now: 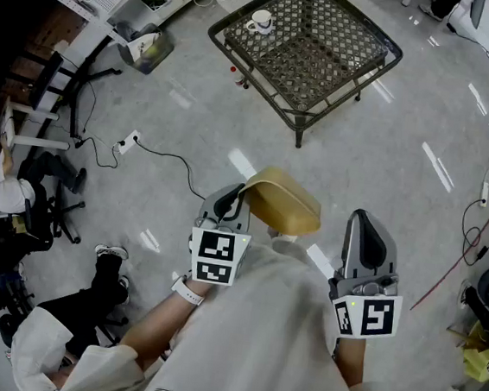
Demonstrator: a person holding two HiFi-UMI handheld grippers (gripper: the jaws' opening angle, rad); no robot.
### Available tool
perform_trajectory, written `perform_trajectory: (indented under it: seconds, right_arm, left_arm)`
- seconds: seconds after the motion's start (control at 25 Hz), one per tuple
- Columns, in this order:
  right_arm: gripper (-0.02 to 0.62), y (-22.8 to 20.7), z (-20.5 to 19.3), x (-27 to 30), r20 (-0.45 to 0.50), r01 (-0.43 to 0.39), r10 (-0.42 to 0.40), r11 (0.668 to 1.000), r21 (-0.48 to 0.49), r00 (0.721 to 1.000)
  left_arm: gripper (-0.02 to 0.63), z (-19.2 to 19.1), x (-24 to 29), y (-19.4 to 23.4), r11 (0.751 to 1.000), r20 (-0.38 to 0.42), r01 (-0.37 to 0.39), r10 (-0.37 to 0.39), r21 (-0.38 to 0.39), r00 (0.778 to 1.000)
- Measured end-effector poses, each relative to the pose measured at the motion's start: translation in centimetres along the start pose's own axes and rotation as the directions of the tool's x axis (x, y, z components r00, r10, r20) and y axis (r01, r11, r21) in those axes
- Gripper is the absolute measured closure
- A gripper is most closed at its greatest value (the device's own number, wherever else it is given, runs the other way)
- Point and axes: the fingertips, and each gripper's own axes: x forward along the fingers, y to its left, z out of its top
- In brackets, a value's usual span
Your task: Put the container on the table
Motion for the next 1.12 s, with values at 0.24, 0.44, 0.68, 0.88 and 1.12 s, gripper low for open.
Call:
perform_trajectory:
  seconds: [0.24, 0.44, 0.68, 0.88, 1.12]
  right_arm:
    - [0.578, 2.1, -0.4, -2.3, -0.007, 0.0, 0.0, 1.0, 0.002, 1.0]
    - [0.578, 2.2, -2.1, -3.9, -0.007, 0.003, -0.003, 1.0, 0.018, 1.0]
    - [0.578, 4.0, -1.0, -2.6, 0.009, -0.015, 0.014, 1.0, 0.02, 1.0]
    - [0.578, 6.3, -0.7, 0.5, -0.013, -0.044, 0.044, 0.999, -0.012, 0.999]
    - [0.578, 9.4, 1.1, 5.5, -0.021, -0.042, 0.042, 0.999, -0.001, 0.999]
  left_arm:
    - [0.572, 1.3, -3.8, -0.5, 1.0, 0.05, 0.018, -0.018, -0.007, 0.999]
    - [0.572, 1.0, -4.3, -1.9, 0.999, 0.08, 0.032, -0.032, 0.0, 0.996]
    - [0.572, 1.0, -5.4, 0.6, 0.999, 0.099, 0.009, -0.006, -0.034, 0.995]
    - [0.572, 1.3, -5.2, 3.8, 0.998, 0.118, 0.011, -0.004, -0.064, 0.993]
    - [0.572, 3.2, -4.5, 9.5, 0.996, 0.144, 0.019, -0.007, -0.083, 0.99]
